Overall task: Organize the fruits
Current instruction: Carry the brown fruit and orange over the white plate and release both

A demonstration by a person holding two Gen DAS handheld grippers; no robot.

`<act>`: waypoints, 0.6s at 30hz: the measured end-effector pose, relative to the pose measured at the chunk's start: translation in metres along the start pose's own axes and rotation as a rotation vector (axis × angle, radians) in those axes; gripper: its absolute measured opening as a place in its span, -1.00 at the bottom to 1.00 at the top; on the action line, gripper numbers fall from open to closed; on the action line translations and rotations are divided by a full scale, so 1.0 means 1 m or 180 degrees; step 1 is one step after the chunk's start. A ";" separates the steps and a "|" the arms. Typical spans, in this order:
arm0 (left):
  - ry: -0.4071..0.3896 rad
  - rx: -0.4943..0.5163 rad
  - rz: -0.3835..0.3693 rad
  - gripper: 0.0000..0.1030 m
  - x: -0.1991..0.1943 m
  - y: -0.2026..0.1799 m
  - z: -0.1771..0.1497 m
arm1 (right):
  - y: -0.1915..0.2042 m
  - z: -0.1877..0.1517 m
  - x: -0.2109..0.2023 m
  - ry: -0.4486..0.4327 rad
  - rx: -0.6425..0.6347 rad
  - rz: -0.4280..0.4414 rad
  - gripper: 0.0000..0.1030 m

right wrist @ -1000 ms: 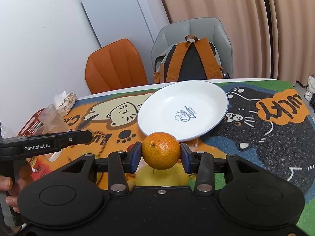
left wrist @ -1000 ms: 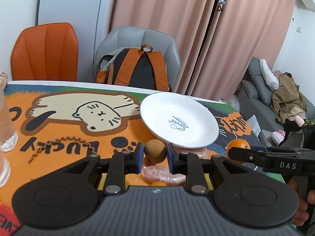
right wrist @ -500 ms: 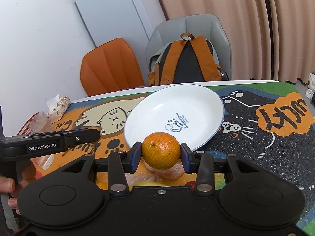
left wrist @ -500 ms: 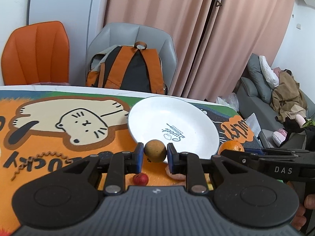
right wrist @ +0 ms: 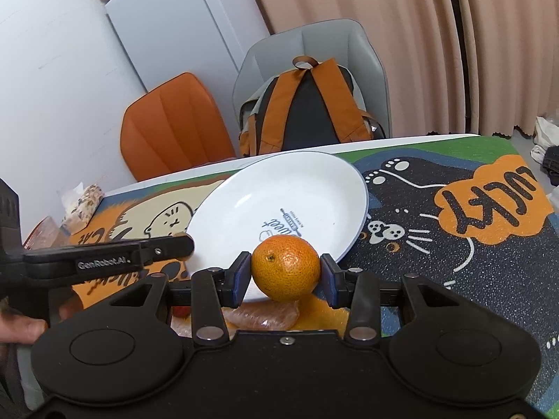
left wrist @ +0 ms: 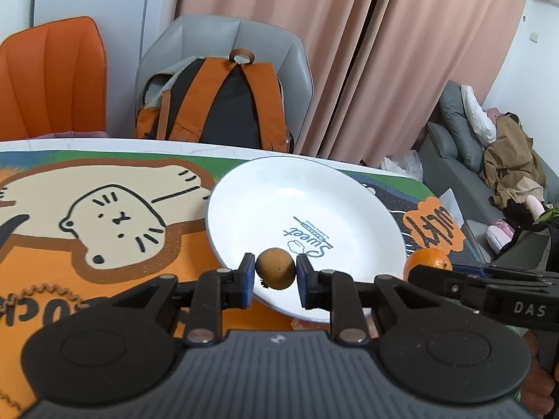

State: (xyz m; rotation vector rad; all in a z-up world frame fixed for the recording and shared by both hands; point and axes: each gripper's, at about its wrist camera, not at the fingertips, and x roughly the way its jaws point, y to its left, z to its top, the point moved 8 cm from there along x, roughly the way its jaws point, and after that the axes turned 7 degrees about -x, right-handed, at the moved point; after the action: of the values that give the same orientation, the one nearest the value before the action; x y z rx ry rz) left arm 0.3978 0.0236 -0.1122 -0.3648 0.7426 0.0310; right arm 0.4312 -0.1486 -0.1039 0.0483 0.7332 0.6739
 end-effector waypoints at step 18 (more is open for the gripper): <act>0.0178 -0.0077 0.0085 -0.49 0.028 0.003 -0.002 | 0.002 0.003 0.030 0.0079 0.0014 0.0013 -0.23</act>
State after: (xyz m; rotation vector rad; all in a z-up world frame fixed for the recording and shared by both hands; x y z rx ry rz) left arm 0.4164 0.0230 -0.1334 -0.3800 0.8030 0.0552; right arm 0.4484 -0.1287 -0.1197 0.0456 0.7587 0.6779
